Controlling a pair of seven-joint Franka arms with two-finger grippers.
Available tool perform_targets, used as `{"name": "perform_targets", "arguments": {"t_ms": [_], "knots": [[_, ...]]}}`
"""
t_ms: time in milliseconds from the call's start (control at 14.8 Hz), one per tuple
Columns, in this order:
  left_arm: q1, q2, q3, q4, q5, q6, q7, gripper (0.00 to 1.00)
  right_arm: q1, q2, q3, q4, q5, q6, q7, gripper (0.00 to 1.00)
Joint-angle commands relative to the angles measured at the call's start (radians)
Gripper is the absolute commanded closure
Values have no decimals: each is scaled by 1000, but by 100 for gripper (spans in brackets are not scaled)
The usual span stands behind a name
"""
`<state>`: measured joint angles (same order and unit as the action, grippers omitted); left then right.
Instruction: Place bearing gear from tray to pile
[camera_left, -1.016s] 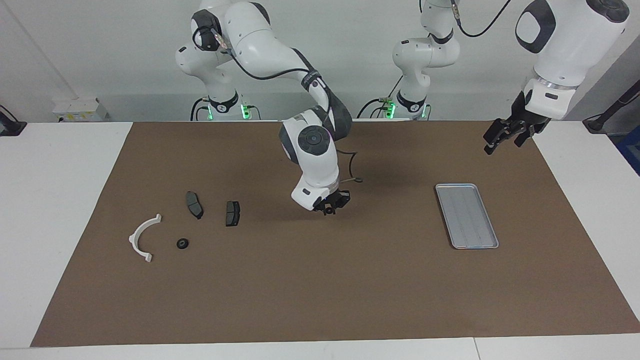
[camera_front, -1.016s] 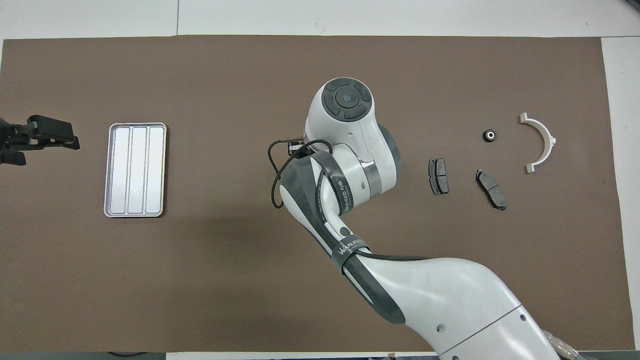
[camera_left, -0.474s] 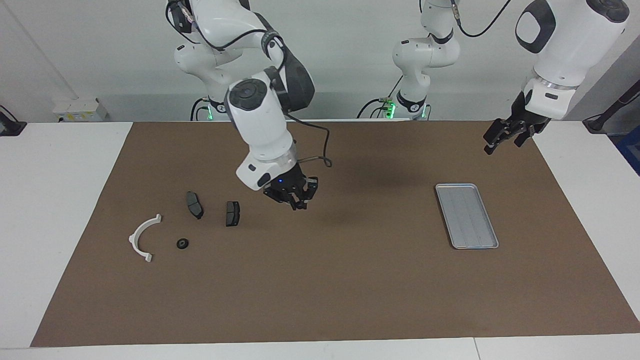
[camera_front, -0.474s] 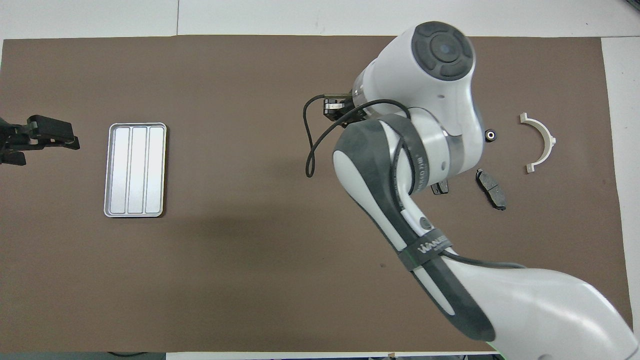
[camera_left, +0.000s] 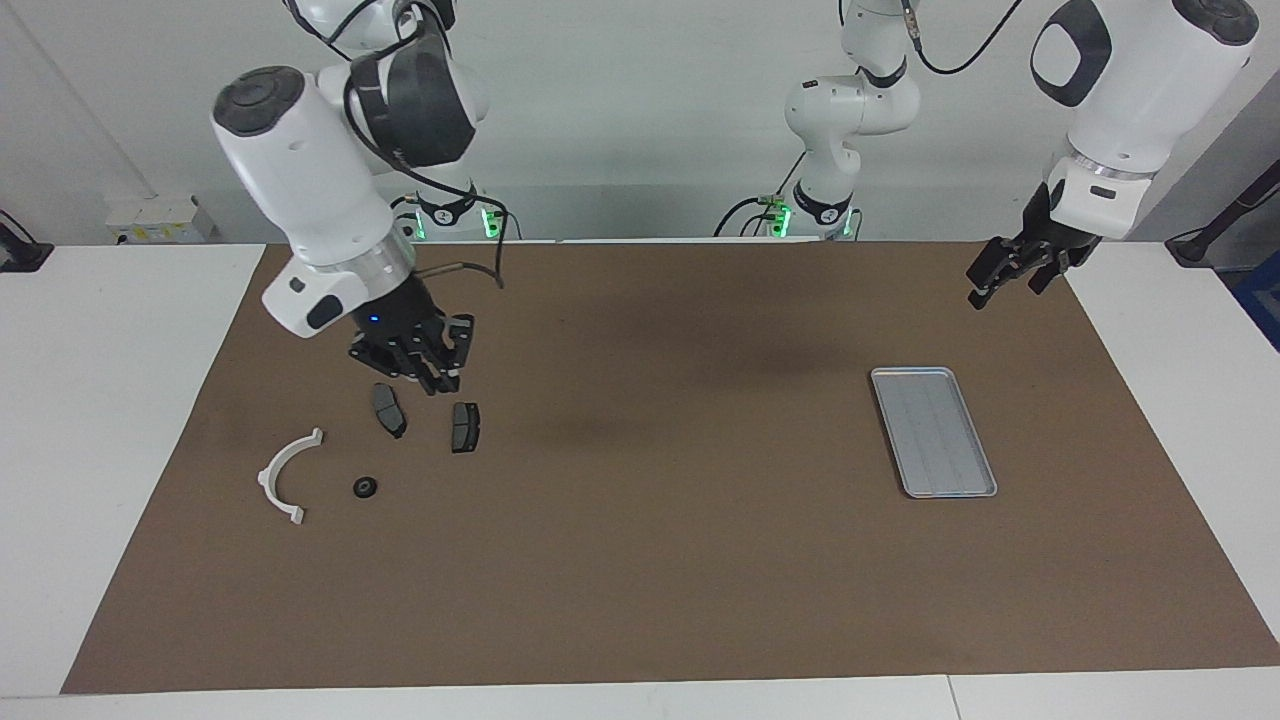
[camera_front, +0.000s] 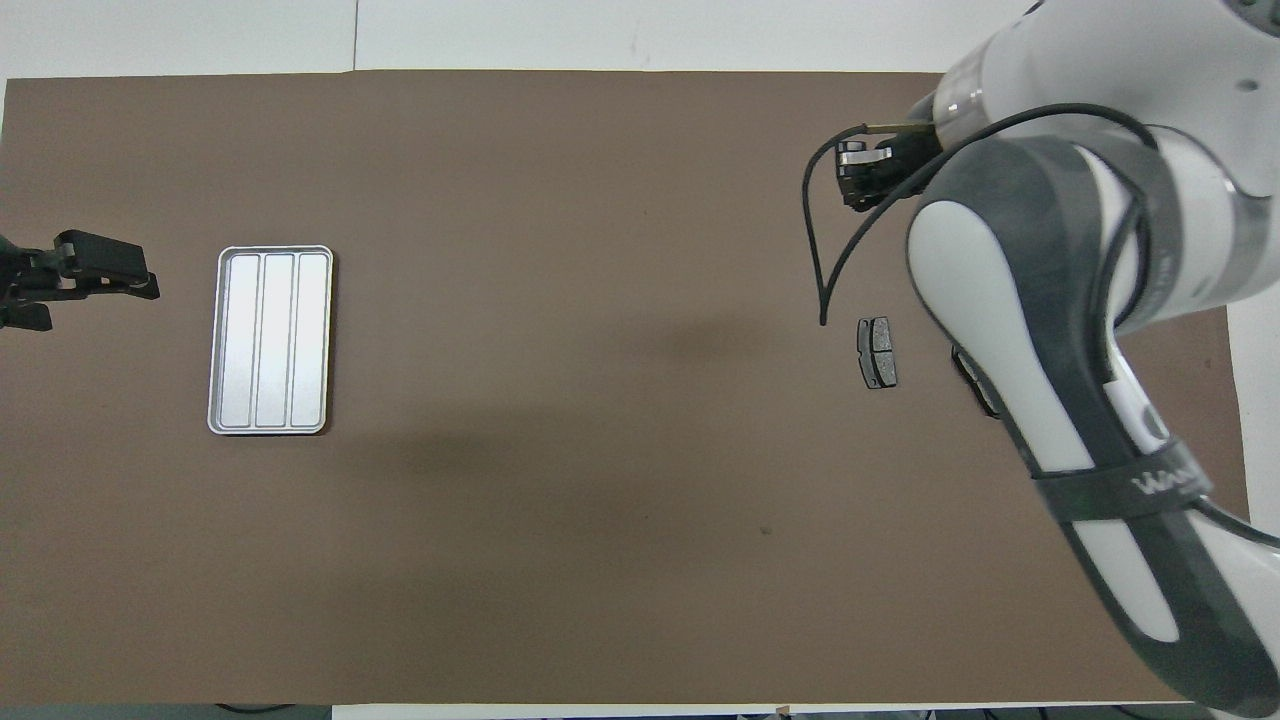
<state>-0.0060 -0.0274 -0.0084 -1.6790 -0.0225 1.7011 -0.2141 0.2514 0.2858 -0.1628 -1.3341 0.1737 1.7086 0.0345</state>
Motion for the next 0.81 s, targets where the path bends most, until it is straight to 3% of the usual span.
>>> {"name": "perform_targets", "arguments": {"t_ms": [0,136,407,745], "knots": [[9,-14,-4,-18,3,3,16,0,-89,-30,49,-28,-43,-27,-65,100],[9,-14,-4,-18,3,5,16,0,-127,-42,55,-75,-114,-6,-73,100],[9,-14,-4,-18,3,5,16,0,-240,-56,123,-175,-126,74,-134,100],[9,-14,-4,-18,3,5,16,0,-236,-34,150,-280,-126,258,-87,100]]}}
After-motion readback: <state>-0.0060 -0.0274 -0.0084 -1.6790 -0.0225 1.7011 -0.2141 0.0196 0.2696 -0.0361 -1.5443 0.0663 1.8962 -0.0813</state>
